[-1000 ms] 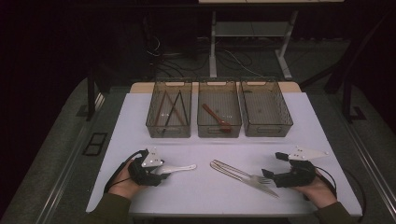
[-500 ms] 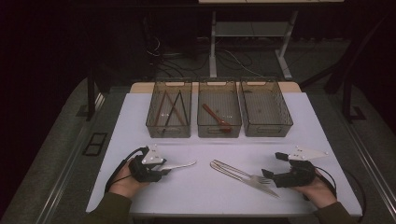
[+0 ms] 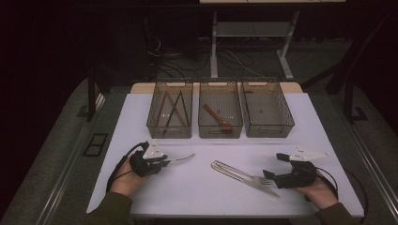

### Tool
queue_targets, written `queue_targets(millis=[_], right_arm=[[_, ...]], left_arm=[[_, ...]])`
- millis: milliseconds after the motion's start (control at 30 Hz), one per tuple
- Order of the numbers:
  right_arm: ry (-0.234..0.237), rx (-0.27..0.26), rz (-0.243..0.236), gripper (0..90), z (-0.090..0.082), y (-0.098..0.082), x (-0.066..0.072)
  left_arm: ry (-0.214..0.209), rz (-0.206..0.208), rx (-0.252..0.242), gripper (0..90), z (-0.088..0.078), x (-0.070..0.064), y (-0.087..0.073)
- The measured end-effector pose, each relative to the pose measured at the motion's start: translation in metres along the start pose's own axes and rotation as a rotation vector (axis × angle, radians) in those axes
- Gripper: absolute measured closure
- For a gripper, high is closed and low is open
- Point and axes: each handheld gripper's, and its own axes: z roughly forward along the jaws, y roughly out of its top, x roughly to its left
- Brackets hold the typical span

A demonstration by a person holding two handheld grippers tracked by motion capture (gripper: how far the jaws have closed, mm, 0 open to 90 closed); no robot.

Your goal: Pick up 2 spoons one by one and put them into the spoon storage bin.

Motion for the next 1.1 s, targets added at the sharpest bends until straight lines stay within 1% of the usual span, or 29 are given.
queue_targets(millis=[67, 133, 200, 300, 367, 433, 500, 533, 667, 733, 833, 900, 1000, 1100], right_arm=[[-0.001, 0.001, -0.001, 12.8, 0.000, 0.000, 0.000], [0.000, 0.002, -0.001, 12.8, 0.000, 0.000, 0.000], [0.001, 0.001, -0.001, 12.8, 0.000, 0.000, 0.000], [0.000, 0.001, 0.003, 12.8, 0.000, 0.000, 0.000], [0.002, -0.001, 0.001, 12.8, 0.000, 0.000, 0.000], [0.001, 0.000, 0.001, 12.8, 0.000, 0.000, 0.000], [0.004, -0.003, 0.005, 12.8, 0.000, 0.000, 0.001], [0.005, -0.004, 0.007, 12.8, 0.000, 0.000, 0.001], [0.024, -0.016, 0.013, 12.6, 0.002, 0.001, 0.003], [0.036, -0.019, 0.020, 11.4, 0.002, 0.002, 0.004], [0.030, -0.023, 0.029, 11.2, 0.002, 0.002, 0.006], [0.036, -0.019, 0.031, 3.2, 0.004, 0.002, 0.007], [0.038, -0.005, 0.030, 3.2, 0.006, 0.002, 0.008], [0.040, -0.003, 0.025, 3.2, 0.008, 0.001, 0.007]], left_arm=[[0.018, 0.000, 0.003, 78.7, 0.001, 0.000, -0.001], [0.024, 0.001, 0.018, 80.3, 0.000, 0.003, -0.002], [0.013, -0.015, 0.006, 81.0, 0.000, 0.005, -0.003], [0.013, -0.020, 0.006, 81.0, 0.000, 0.005, -0.003], [0.004, -0.024, 0.009, 81.1, 0.000, 0.005, -0.002], [0.001, -0.032, -0.003, 81.1, 0.000, 0.005, -0.002], [0.003, -0.038, -0.004, 81.1, -0.002, 0.005, 0.000], [0.004, -0.034, -0.006, 81.1, -0.002, 0.005, 0.001], [0.006, -0.041, -0.021, 81.1, -0.003, 0.004, 0.007], [0.003, -0.037, -0.019, 81.1, -0.003, 0.003, 0.011], [-0.006, -0.040, -0.024, 81.1, -0.003, 0.001, 0.016], [-0.016, -0.042, -0.036, 81.1, -0.002, 0.001, 0.020], [-0.027, -0.036, -0.045, 81.2, -0.001, 0.000, 0.027], [-0.031, -0.036, -0.052, 81.1, 0.000, 0.000, 0.034]])
